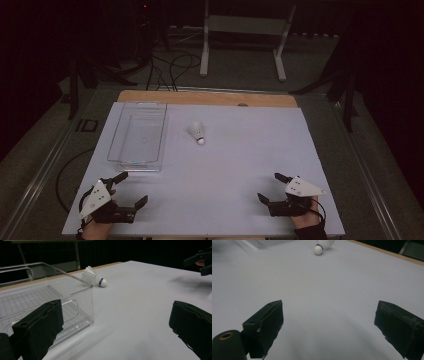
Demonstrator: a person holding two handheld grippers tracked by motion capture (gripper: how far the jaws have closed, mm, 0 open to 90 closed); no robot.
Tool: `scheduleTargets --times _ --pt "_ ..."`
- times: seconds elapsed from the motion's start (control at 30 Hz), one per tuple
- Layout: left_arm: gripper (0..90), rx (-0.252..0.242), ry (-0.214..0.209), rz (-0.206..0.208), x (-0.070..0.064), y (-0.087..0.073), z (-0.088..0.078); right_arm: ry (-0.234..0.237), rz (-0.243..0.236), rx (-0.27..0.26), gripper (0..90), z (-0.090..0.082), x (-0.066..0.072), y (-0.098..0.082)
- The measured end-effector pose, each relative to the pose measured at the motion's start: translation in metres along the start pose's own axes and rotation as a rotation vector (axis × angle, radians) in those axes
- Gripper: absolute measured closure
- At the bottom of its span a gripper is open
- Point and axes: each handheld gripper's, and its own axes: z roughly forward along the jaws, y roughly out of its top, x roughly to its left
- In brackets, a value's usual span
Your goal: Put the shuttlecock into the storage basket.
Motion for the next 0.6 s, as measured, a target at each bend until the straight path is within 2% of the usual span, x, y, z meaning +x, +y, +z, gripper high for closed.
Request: scheduleTargets --times 0.13,0.33,0.6 --pt "0.2 0.004 -0.001 0.001 -0.0003 0.0 0.0002 -0.013 -0.021 -0.013 8.8 -0.002 0.0026 0.0016" --pt "0.1 0.007 0.001 -0.002 0.0002 -0.0003 0.0 -0.021 -0.013 -0.005 8.8 -0.002 0.0043 0.0023" --pt "0.2 0.008 0.003 -0.003 0.0003 -0.0002 -0.0001 -0.039 -0.019 -0.027 8.8 -0.0054 0.0049 0.0051"
